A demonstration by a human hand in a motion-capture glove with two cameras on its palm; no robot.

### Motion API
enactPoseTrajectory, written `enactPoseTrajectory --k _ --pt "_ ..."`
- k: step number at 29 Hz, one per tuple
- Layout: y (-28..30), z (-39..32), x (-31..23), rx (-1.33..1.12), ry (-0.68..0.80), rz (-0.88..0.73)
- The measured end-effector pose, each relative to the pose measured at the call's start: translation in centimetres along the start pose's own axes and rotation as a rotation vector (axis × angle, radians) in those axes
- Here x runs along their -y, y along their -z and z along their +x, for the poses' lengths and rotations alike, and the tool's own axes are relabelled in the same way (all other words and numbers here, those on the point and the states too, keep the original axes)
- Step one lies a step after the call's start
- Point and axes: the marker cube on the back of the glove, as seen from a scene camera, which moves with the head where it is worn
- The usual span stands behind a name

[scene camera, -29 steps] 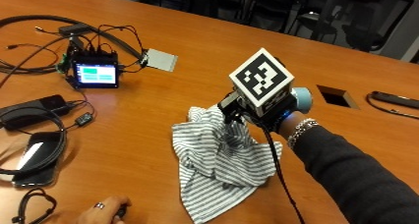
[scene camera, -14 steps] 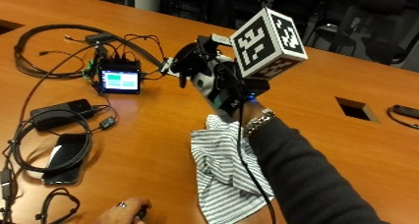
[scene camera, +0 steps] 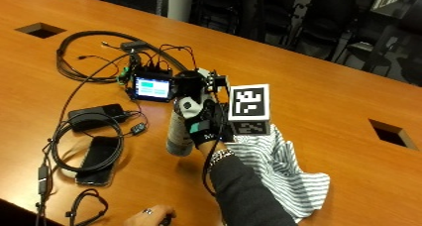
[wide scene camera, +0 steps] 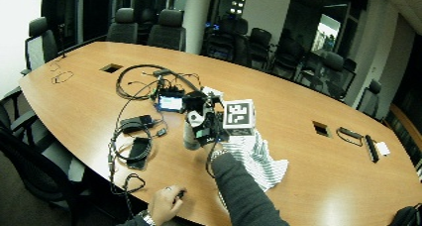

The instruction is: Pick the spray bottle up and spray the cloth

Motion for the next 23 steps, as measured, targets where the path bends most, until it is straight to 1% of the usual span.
enactPoseTrajectory --k 3,7,17,23 --pt "-0.4 1.1 -0.3 0.014 -0.033 0.011" --pt "-0.6 1.4 -0.3 0.016 -0.032 0.021" --pt "-0.1 0.6 -0.4 0.004 0.052 0.051" --pt "1.4 -0.6 1.6 0.003 0.112 0.099"
